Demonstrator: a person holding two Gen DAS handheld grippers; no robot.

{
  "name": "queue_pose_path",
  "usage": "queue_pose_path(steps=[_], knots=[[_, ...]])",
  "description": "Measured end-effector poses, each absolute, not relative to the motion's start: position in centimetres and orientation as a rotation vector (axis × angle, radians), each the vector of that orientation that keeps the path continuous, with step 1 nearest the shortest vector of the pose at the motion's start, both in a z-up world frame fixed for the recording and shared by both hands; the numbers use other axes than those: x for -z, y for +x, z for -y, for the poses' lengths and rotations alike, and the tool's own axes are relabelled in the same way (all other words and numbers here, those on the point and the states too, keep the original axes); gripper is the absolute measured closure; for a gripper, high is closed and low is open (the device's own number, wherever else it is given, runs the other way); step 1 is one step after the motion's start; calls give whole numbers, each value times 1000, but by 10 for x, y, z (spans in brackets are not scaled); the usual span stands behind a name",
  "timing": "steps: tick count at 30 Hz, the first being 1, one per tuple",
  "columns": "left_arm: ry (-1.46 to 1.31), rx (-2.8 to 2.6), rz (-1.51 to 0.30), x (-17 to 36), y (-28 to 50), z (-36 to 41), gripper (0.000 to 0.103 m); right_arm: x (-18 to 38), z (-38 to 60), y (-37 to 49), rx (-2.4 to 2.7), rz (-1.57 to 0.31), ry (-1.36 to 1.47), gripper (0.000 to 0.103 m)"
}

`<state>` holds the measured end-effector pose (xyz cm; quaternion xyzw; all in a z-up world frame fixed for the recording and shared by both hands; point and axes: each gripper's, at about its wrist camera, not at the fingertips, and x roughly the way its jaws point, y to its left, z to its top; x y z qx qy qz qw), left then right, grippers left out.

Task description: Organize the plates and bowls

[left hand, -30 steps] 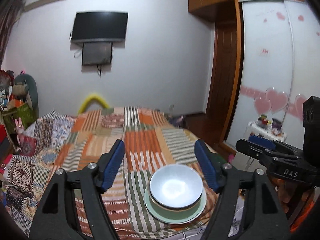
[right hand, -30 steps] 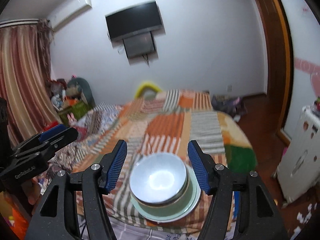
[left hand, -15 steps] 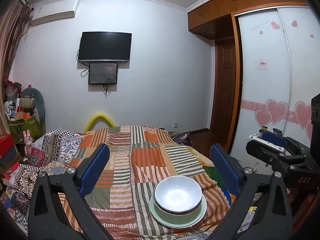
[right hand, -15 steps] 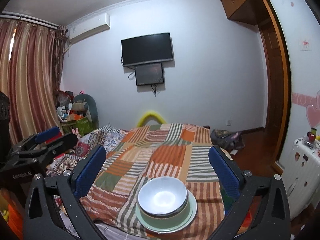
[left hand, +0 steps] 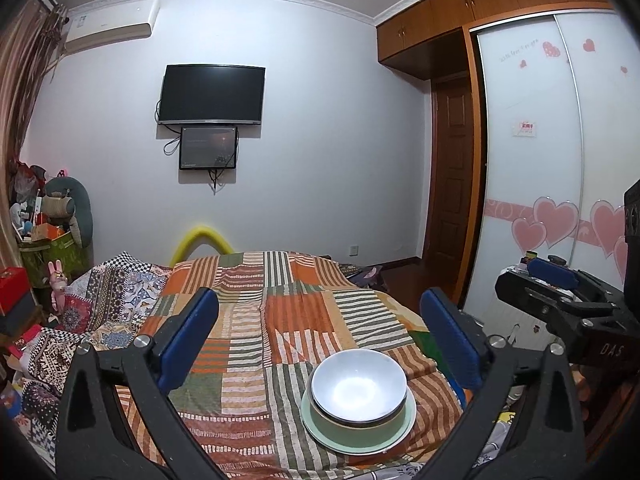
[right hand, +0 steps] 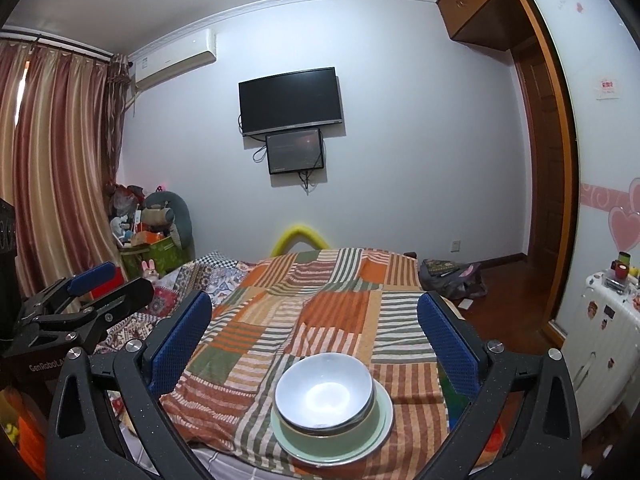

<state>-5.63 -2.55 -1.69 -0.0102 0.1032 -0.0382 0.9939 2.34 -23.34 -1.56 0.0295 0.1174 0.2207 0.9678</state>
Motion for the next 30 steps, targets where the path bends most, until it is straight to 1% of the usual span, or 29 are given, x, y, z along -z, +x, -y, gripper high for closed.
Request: queue_pose_path(steps=[30], knots=[[-16,67,-214,21,-53,29,0,12,233,21,-449,-234,45,0]])
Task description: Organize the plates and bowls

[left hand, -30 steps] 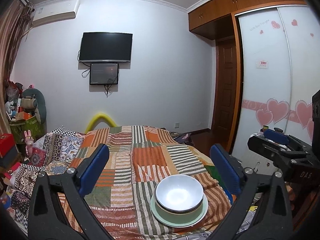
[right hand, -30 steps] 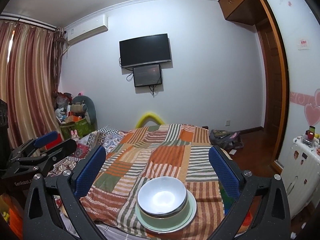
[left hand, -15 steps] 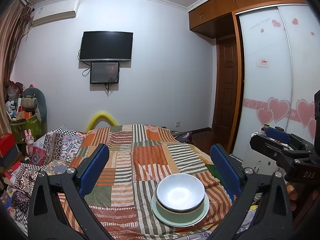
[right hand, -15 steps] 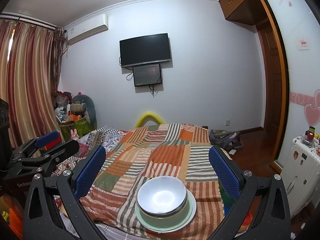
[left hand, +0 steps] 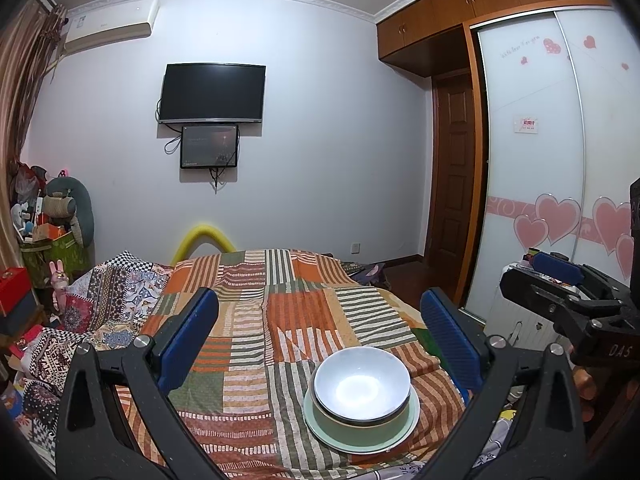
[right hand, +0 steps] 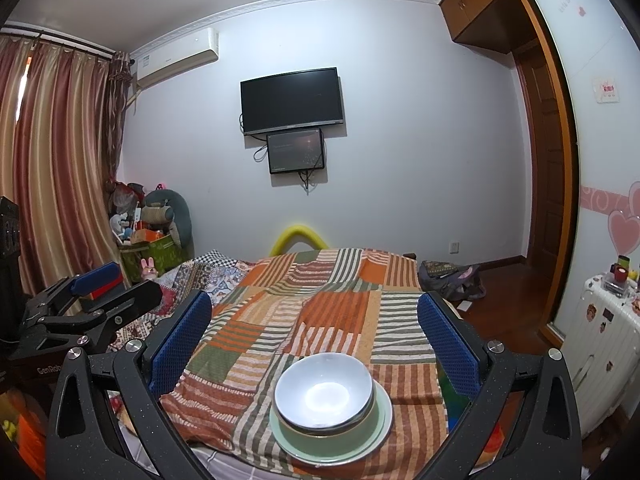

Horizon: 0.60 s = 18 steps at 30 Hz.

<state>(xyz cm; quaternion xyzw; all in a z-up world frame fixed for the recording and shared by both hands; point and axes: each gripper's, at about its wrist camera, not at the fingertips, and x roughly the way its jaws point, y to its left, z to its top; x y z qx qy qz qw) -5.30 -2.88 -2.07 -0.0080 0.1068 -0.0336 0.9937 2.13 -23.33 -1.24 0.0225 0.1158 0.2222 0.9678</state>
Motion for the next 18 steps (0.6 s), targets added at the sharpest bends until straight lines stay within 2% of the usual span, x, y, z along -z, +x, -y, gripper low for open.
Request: queue_pose_path(steps=[18], knots=[[-12,71,-212,22,-54,30,0,10,234,21,-453,-228,48,0]])
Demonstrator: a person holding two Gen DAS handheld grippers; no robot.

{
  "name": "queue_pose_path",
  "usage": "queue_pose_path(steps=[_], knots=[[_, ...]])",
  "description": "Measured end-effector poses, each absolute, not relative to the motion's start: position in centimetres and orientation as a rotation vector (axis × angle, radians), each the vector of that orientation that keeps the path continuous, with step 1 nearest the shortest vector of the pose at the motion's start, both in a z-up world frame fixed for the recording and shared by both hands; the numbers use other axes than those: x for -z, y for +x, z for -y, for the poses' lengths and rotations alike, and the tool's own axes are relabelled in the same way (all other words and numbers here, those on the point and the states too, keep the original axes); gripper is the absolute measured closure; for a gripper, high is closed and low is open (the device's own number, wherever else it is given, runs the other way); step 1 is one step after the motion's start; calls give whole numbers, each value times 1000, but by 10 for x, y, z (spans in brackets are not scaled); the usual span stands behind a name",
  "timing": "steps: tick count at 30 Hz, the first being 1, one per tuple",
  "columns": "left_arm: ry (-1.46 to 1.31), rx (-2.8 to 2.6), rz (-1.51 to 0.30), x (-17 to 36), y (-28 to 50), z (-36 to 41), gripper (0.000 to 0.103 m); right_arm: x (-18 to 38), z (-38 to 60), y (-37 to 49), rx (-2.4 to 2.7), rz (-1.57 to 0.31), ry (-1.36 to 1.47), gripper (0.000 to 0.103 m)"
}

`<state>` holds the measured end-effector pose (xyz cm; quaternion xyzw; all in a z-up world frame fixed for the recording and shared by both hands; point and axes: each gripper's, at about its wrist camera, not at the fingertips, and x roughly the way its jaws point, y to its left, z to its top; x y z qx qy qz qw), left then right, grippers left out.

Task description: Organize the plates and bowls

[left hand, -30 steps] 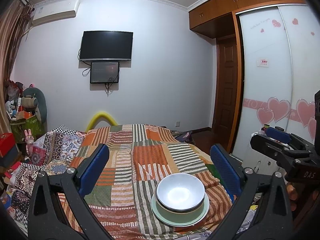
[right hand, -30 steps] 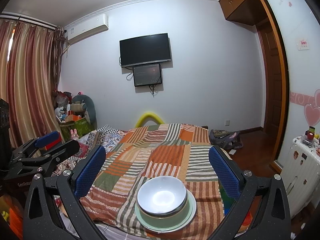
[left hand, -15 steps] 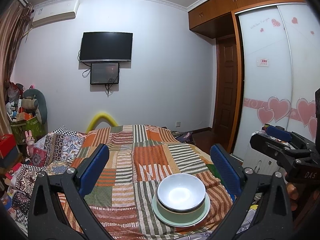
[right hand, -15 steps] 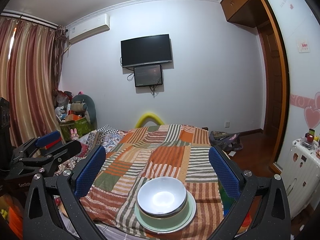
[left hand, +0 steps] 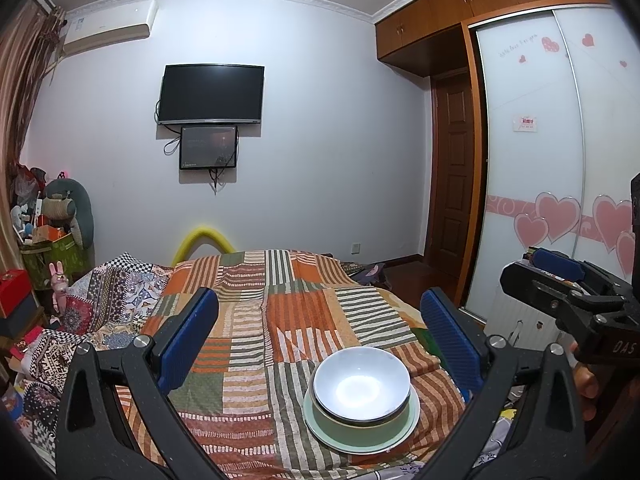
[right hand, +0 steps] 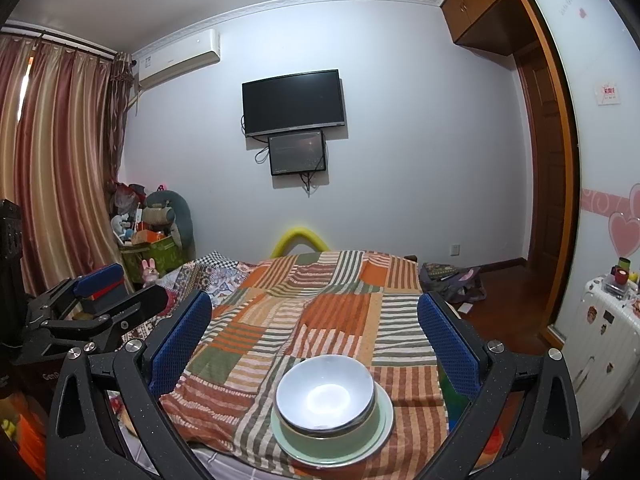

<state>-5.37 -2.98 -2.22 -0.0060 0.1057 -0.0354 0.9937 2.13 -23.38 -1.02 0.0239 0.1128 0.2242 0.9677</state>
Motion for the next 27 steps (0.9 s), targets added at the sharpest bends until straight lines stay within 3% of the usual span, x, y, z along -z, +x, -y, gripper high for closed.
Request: queue_pose_path(steps=[27], knots=[[-50,103,-229,22,-51,26,0,13,234,24,-455,-248,59,0]])
